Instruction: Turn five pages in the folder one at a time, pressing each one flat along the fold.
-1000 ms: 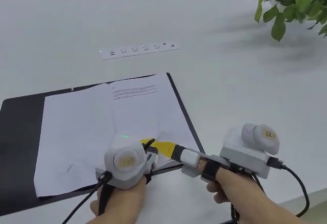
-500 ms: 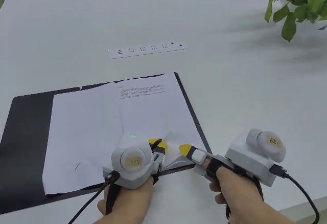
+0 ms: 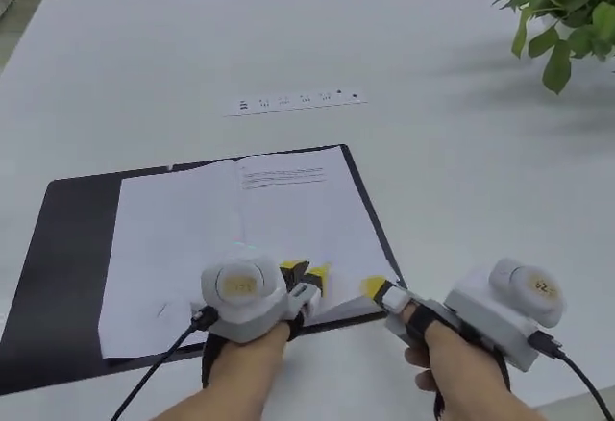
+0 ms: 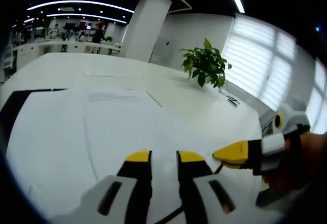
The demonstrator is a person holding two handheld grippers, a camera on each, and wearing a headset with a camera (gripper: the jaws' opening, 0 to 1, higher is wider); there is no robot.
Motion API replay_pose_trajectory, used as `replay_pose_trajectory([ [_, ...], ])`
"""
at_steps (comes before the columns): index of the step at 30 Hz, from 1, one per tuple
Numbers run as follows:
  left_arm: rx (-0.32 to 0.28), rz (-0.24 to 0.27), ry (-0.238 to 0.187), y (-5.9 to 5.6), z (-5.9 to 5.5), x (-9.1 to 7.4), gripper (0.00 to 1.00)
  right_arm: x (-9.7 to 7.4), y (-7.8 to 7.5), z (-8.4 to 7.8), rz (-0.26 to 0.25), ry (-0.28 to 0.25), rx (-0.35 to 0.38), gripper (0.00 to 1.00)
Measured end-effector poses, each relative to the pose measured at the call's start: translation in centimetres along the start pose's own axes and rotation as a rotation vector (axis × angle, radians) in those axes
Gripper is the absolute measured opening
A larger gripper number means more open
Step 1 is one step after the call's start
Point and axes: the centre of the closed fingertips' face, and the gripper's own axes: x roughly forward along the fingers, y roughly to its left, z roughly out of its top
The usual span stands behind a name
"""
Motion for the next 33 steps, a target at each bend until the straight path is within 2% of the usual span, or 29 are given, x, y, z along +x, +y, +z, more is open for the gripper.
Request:
replay_pose_trajectory([
  [2,0.043,-0.006,0.010,0.3,0.6,-1.2,0.21,-0.4,1.3,0.3,0.039,-0.015,-0.018,0.00],
  [4,0.097,-0.005,0.006,0.8,1.1,-2.4,0.23,-0.6,2.3,0.4,0.056,-0.026,-0.043,0.00],
  [6,0.119,-0.007,-0.005,1.2,1.7,-3.7,0.24,-0.6,3.4,0.3,0.085,-0.035,-0.068,0.00],
  [9,0.140,0.004,-0.021,2.3,2.5,-5.9,0.25,-0.7,5.7,0.1,0.124,-0.048,-0.155,0.00],
  [10,0.143,0.009,-0.023,2.6,2.6,-6.5,0.26,-0.7,5.9,0.0,0.129,-0.048,-0.162,0.00],
  [12,0.140,0.012,-0.040,3.1,3.1,-7.7,0.26,-0.7,7.4,-0.5,0.153,-0.043,-0.224,0.00],
  [18,0.152,0.055,-0.072,6.0,4.0,-12.1,0.28,-0.3,11.3,-2.2,0.206,-0.025,-0.341,0.00],
  [22,0.121,0.090,-0.101,8.0,4.5,-14.9,0.30,0.3,13.5,-3.3,0.239,-0.015,-0.409,0.00],
  [28,0.126,0.142,-0.106,10.4,4.2,-18.2,0.29,1.5,15.8,-5.0,0.263,0.008,-0.466,0.00],
  [33,0.109,0.185,-0.117,12.0,4.0,-20.3,0.29,2.6,17.3,-6.6,0.285,0.040,-0.517,0.00],
])
